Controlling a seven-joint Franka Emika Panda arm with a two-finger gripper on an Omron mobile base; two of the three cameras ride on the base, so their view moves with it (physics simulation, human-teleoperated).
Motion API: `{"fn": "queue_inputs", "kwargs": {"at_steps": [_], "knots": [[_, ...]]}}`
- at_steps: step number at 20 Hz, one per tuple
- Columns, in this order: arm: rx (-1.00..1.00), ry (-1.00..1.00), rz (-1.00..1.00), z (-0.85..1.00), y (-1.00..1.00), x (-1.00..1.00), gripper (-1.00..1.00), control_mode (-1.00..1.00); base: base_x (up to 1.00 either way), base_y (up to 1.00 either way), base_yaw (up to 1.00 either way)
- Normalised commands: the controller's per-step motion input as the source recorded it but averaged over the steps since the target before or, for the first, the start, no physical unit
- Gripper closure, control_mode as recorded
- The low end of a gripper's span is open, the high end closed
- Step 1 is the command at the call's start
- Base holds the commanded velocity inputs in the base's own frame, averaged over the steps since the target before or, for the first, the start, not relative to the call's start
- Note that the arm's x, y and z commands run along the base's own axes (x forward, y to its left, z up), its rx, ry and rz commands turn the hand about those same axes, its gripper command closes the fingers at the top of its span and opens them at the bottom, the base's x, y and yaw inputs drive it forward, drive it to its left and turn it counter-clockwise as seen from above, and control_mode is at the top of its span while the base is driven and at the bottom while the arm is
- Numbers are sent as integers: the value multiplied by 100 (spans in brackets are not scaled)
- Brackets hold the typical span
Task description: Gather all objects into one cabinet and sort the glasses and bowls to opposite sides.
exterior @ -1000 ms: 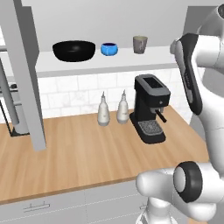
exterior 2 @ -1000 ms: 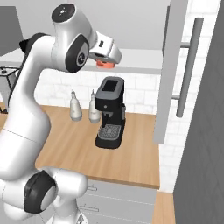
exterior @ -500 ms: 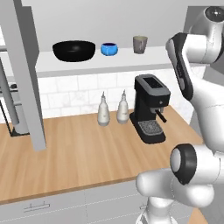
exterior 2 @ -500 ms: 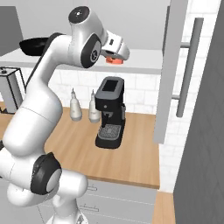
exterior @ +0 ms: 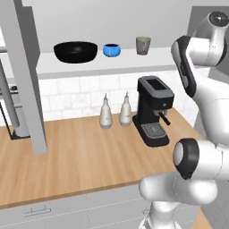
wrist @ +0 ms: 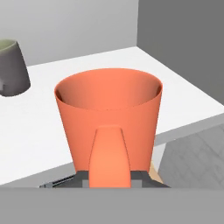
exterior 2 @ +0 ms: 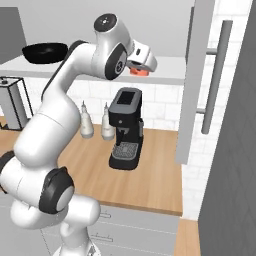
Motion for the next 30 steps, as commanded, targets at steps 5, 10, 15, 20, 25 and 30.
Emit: {"fn": "queue_inputs", "kwargs": {"at_steps": [5,10,15,20,25,30], "knots": [[0,0,-4,0,-20,39,100,-100,0,0,0],[0,0,-5,0,-23,39,100,-100,0,0,0],[0,0,-2,-5,-11,42,100,-100,0,0,0],[0,0,0,-7,-7,49,100,-100,0,0,0],[0,0,0,-8,-17,39,100,-100,0,0,0],[-1,-1,0,-7,-21,16,100,-100,0,0,0]]}}
